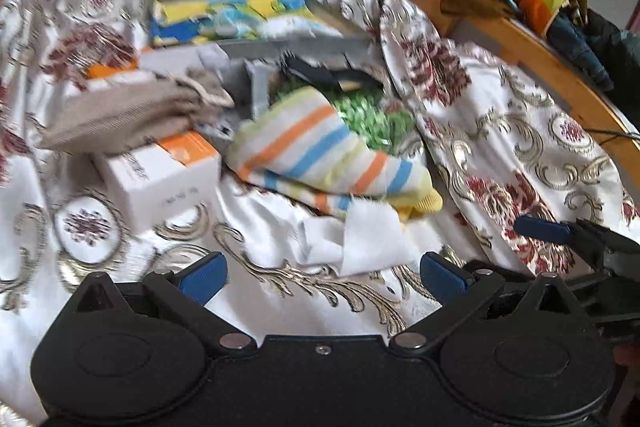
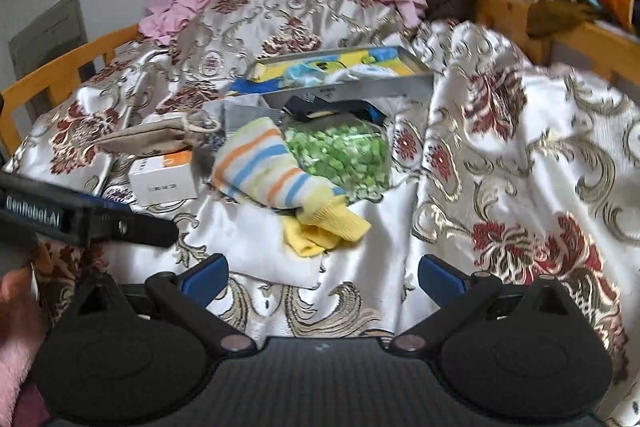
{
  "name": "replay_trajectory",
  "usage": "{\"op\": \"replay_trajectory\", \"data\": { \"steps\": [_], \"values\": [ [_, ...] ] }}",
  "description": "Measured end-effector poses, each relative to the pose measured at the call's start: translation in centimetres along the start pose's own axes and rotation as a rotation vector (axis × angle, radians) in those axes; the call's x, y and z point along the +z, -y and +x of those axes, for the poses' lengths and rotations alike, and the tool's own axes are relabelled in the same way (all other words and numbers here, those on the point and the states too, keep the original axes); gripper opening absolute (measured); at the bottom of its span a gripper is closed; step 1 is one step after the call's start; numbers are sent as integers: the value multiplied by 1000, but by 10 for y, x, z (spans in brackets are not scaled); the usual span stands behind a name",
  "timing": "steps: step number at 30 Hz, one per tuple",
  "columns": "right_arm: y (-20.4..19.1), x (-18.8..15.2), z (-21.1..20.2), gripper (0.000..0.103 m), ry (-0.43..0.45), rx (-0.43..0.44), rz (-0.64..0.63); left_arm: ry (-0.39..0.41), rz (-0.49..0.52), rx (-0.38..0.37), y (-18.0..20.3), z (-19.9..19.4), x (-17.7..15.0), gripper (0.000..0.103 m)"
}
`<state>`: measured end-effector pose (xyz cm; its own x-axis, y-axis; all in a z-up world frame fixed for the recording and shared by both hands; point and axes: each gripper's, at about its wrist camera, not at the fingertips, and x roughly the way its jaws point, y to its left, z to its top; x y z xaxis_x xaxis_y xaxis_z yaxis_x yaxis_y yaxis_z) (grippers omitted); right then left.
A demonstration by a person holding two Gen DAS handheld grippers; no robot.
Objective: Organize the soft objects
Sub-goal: 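Grasp the white cloth with the left gripper while the right gripper grasps the striped cloth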
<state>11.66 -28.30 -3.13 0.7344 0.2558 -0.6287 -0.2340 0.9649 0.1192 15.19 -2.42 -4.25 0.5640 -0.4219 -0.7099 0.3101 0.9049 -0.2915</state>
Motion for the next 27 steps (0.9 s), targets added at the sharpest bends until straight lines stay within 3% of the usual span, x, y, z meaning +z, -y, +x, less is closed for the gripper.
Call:
{"op": "replay_trajectory", "data": {
  "steps": [10,16,27],
  "values": [
    [22,14,23,101,5,-21,25,-65,126,-56,20,43,1,102],
    [36,34,40,101,38,79,67,-96,186,-51,21,67,1,102],
    [33,60,108,94,-132,272,109,-102,217,-106,28,96,4,102]
  ]
}}
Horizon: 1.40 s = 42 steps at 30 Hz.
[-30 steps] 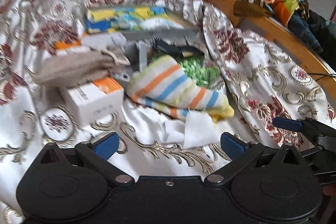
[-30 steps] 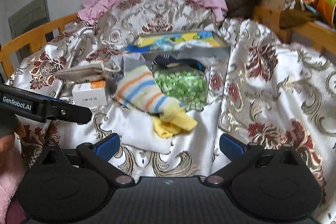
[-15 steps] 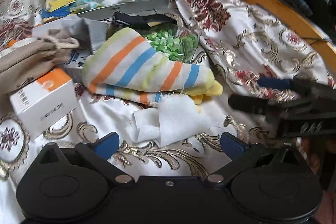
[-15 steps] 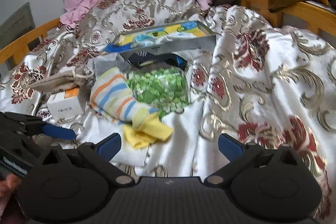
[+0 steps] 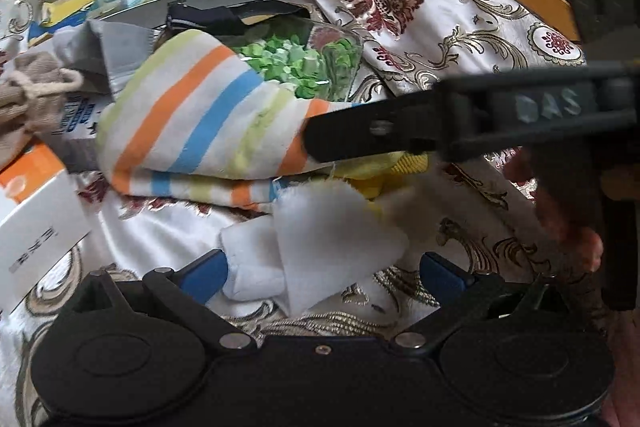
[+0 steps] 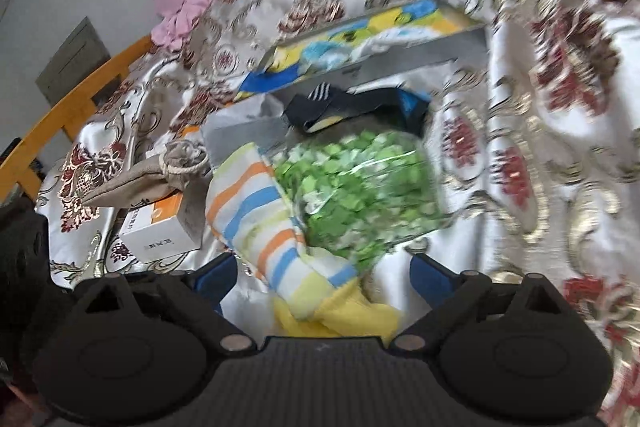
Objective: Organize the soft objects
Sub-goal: 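Grasp the white cloth with the left gripper while the right gripper grasps the striped cloth, then lift both held cloths and carry them toward the frog-picture tray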
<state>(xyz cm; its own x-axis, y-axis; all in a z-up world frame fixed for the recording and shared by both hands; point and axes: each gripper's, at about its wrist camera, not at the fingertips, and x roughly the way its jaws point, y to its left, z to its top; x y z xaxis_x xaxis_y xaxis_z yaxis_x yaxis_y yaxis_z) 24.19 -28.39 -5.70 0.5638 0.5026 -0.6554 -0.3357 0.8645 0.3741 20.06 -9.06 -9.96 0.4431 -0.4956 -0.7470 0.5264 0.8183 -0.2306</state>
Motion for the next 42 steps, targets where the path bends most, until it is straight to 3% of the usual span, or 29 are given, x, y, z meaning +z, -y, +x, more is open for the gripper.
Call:
{"op": "replay_trajectory", "data": {
  "steps": [6,9,11,14,16,22,28,35,42],
  "values": [
    [-7,6,16,81,-64,37,-24,12,18,-21,1,8,2,93],
    [-10,5,20,69,-96,44,-28,12,3,-24,0,7,3,82],
    [-11,3,22,63,-106,30,-33,9,-18,-42,-1,7,4,69],
    [-8,3,23,53,-112,15,-13,4,-21,-44,0,9,3,62],
    [-5,2,23,33,-121,21,6,3,-13,-40,1,9,3,57],
    [-6,-1,16,20,-115,26,8,-5,-26,-33,0,6,1,41],
    [-10,-4,1,16,-56,12,-3,-14,-28,-44,1,-3,0,21],
    [-19,-8,-34,16,77,-30,-37,0,-48,-56,3,-18,-5,17],
    [-38,-16,-67,15,198,-110,-120,71,-86,-24,5,-49,-8,17]
  ]
}}
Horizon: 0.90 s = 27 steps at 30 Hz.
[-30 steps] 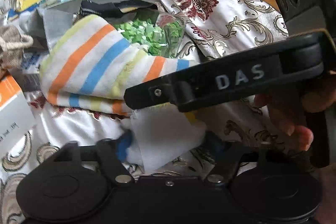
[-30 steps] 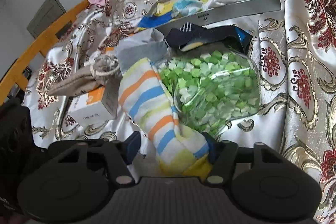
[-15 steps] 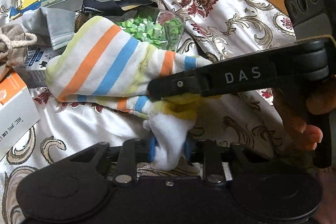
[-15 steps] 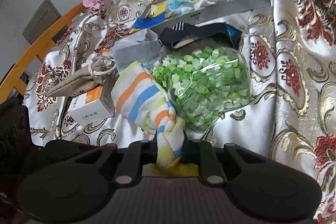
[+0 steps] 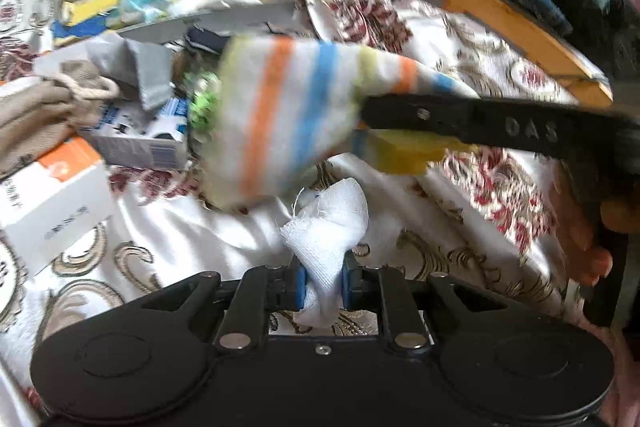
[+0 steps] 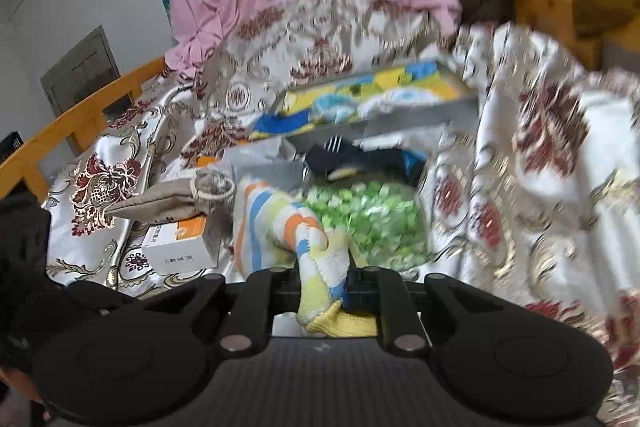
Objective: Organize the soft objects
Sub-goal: 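Lift both held cloths and carry them toward the frog-picture tray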
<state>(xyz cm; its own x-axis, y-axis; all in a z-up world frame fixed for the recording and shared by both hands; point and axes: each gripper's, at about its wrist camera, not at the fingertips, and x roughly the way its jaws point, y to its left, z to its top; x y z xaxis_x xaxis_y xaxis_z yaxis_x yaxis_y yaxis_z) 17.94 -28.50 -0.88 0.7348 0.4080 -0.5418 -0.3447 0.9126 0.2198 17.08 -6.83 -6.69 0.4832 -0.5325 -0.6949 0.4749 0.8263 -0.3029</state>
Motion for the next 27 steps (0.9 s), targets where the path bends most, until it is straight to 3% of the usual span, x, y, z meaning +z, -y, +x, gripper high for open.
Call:
{"op": "replay_trajectory", "data": {
  "steps": [10,19,27],
  "values": [
    [-2,-2,-34,15,80,-17,75,141,-107,19,-4,-51,-4,17],
    [-8,-9,-54,16,124,-13,86,205,-157,37,-5,-68,-18,18],
    [-10,-8,-72,16,184,17,90,264,-192,101,1,-85,-24,20]
  ]
}}
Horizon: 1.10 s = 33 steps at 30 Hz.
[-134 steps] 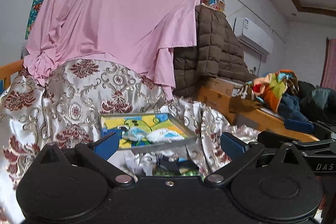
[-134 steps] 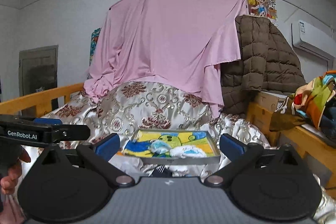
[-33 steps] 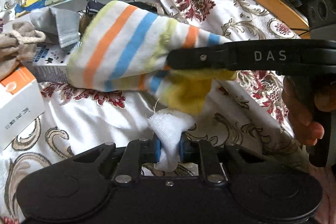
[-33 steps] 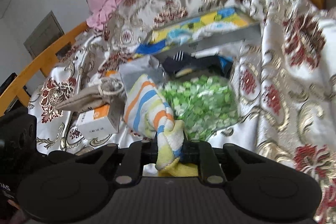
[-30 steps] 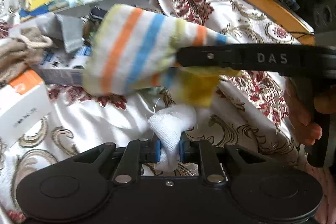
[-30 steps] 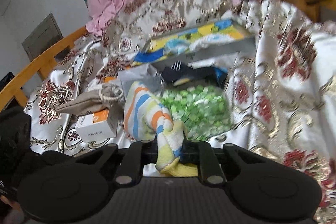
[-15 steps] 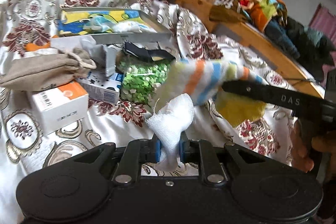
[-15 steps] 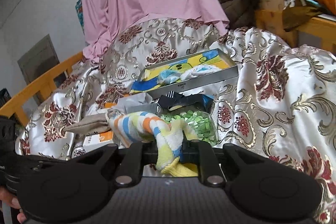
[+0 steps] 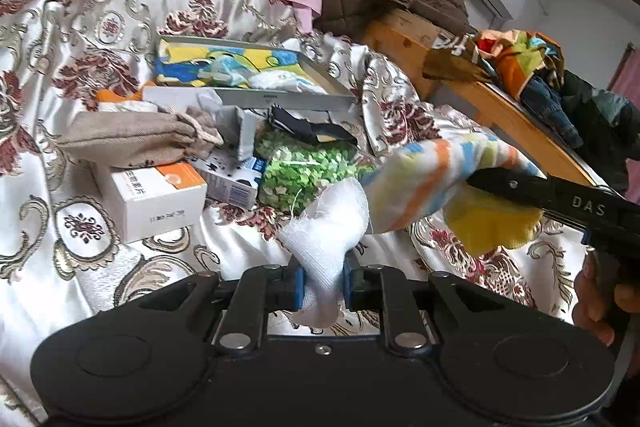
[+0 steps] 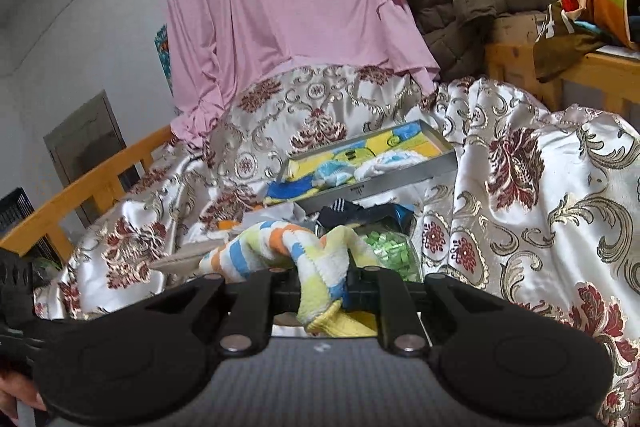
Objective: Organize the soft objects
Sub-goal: 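Lift both held cloths and carry them toward the frog-picture tray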
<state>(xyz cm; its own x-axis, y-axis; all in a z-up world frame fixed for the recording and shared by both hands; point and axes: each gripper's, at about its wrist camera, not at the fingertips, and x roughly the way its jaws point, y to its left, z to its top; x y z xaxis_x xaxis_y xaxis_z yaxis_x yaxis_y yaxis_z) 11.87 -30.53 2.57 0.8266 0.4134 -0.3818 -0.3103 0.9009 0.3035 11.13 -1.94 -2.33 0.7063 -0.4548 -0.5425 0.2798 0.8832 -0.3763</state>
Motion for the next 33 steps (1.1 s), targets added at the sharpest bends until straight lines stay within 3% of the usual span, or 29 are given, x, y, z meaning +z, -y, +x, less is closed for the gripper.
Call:
{"op": "replay_trajectory", "data": {
  "steps": [9,15,25,28,33],
  "values": [
    [10,5,-14,16,56,13,3,14,21,19,33,-11,20,21],
    [25,11,-17,16,101,9,60,24,56,94,53,-8,38,21],
    [33,15,-1,16,101,13,78,38,-36,161,62,21,56,21],
    [36,13,4,16,87,19,85,47,-109,177,55,31,53,21],
    [38,9,14,16,81,37,98,67,-141,219,43,41,43,21]
  ]
}}
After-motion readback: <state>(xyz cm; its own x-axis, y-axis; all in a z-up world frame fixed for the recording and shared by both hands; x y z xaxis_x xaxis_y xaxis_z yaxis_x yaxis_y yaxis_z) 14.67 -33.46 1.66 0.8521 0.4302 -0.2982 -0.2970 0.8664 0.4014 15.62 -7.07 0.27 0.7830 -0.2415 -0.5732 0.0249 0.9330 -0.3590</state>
